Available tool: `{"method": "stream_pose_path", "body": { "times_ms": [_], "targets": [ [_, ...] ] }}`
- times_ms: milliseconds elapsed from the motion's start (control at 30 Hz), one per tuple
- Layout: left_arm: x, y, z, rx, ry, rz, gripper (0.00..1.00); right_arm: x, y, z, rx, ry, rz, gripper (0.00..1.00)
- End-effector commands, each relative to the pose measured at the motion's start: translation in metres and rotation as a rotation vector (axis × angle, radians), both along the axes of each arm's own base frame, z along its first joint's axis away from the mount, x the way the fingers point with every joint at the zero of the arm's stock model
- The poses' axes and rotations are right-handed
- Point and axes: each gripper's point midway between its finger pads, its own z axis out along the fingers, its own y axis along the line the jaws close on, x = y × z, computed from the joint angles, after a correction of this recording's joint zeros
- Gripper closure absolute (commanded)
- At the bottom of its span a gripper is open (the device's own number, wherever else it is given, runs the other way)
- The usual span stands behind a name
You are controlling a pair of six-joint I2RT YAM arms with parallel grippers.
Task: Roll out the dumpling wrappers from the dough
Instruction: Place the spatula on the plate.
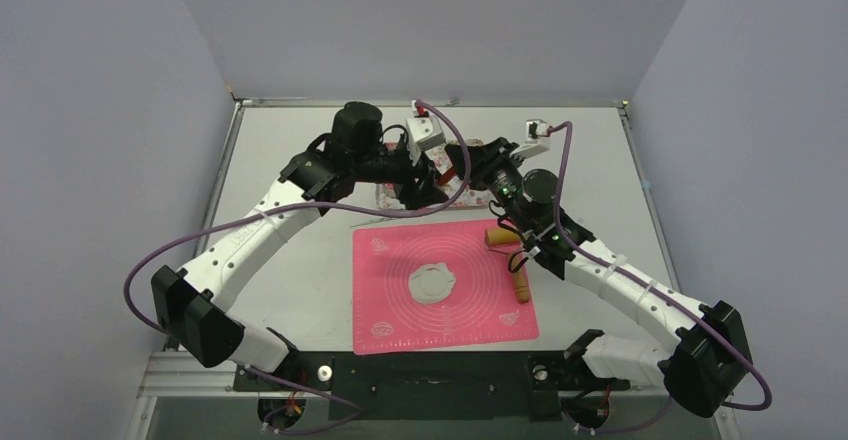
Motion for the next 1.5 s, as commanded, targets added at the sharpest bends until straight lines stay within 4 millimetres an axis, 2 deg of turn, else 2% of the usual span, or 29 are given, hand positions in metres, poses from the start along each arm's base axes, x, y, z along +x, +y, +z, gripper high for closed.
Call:
{"method": "stream_pose_path", "body": {
  "times_ms": [0, 133, 333, 400, 467, 500, 567, 700, 767, 800, 833, 867, 900, 933, 1000, 1133, 1233, 1300, 1333, 1367, 1400, 1433, 1467],
  "targets": [
    [0.011, -0.010, -0.009, -0.001, -0.043, -0.012, 0.48, -0.007, -0.002, 0.054, 0.174, -0.118, 0.007, 1.00],
    [0.020, -0.011, -0.012, 0.020, -0.053, 0.008, 0.48, -0.011, -0.001, 0.054, 0.193, -0.119, 0.026, 1.00],
    [0.021, -0.017, -0.013, 0.013, -0.029, -0.006, 0.48, -0.012, 0.001, 0.051, 0.233, -0.112, 0.048, 1.00],
    [0.021, -0.018, -0.013, 0.013, -0.026, -0.012, 0.58, -0.012, 0.003, 0.049, 0.238, -0.106, 0.065, 1.00],
    [0.019, -0.018, -0.012, 0.012, -0.028, -0.027, 0.78, -0.011, 0.002, 0.043, 0.235, -0.093, 0.065, 1.00],
    [0.018, -0.017, -0.013, 0.013, -0.027, -0.030, 0.94, -0.009, -0.001, 0.041, 0.235, -0.091, 0.057, 1.00],
    [0.017, -0.015, -0.015, 0.021, -0.028, -0.026, 1.00, -0.009, -0.005, 0.033, 0.226, -0.075, 0.065, 1.00],
    [0.024, -0.004, -0.025, 0.080, -0.085, 0.026, 1.00, -0.008, -0.006, 0.010, 0.144, -0.010, 0.092, 1.00],
    [0.033, 0.006, -0.031, 0.133, -0.149, 0.061, 1.00, -0.010, -0.005, 0.000, 0.065, 0.018, 0.116, 0.81],
    [0.038, 0.012, -0.032, 0.160, -0.179, 0.093, 1.00, -0.012, -0.003, -0.007, 0.014, 0.034, 0.136, 0.65],
    [0.040, 0.016, -0.037, 0.191, -0.209, 0.095, 1.00, -0.013, -0.005, -0.015, -0.020, 0.065, 0.141, 0.59],
    [0.045, 0.022, -0.036, 0.216, -0.238, 0.125, 1.00, -0.016, -0.004, -0.013, -0.045, 0.055, 0.160, 0.49],
    [0.046, 0.027, -0.040, 0.245, -0.267, 0.126, 1.00, -0.017, -0.007, -0.020, -0.069, 0.082, 0.159, 0.46],
    [0.051, 0.033, -0.039, 0.267, -0.294, 0.154, 1.00, -0.016, -0.009, -0.017, -0.079, 0.081, 0.159, 0.39],
    [0.054, 0.043, -0.043, 0.312, -0.335, 0.175, 1.00, -0.018, -0.016, -0.014, -0.080, 0.099, 0.172, 0.32],
    [0.054, 0.059, -0.057, 0.390, -0.384, 0.189, 1.00, -0.019, -0.029, 0.008, -0.028, 0.066, 0.218, 0.30],
    [0.057, 0.075, -0.057, 0.460, -0.446, 0.219, 1.00, -0.021, -0.036, 0.017, -0.086, 0.053, 0.237, 0.30],
    [0.058, 0.089, -0.060, 0.530, -0.477, 0.233, 1.00, -0.027, -0.037, 0.017, -0.165, 0.052, 0.285, 0.30],
    [0.055, 0.097, -0.063, 0.576, -0.485, 0.217, 1.00, -0.033, -0.036, 0.006, -0.202, 0.096, 0.326, 0.30],
    [0.056, 0.109, -0.063, 0.626, -0.497, 0.245, 1.00, -0.037, -0.034, 0.013, -0.250, 0.055, 0.358, 0.29],
    [0.053, 0.118, -0.067, 0.680, -0.497, 0.234, 1.00, -0.042, -0.035, 0.000, -0.289, 0.108, 0.384, 0.27],
    [0.053, 0.130, -0.066, 0.727, -0.507, 0.256, 1.00, -0.043, -0.036, 0.005, -0.329, 0.087, 0.396, 0.17],
    [0.048, 0.139, -0.070, 0.775, -0.503, 0.238, 1.00, -0.045, -0.039, -0.008, -0.377, 0.125, 0.404, 0.15]
  ]
}}
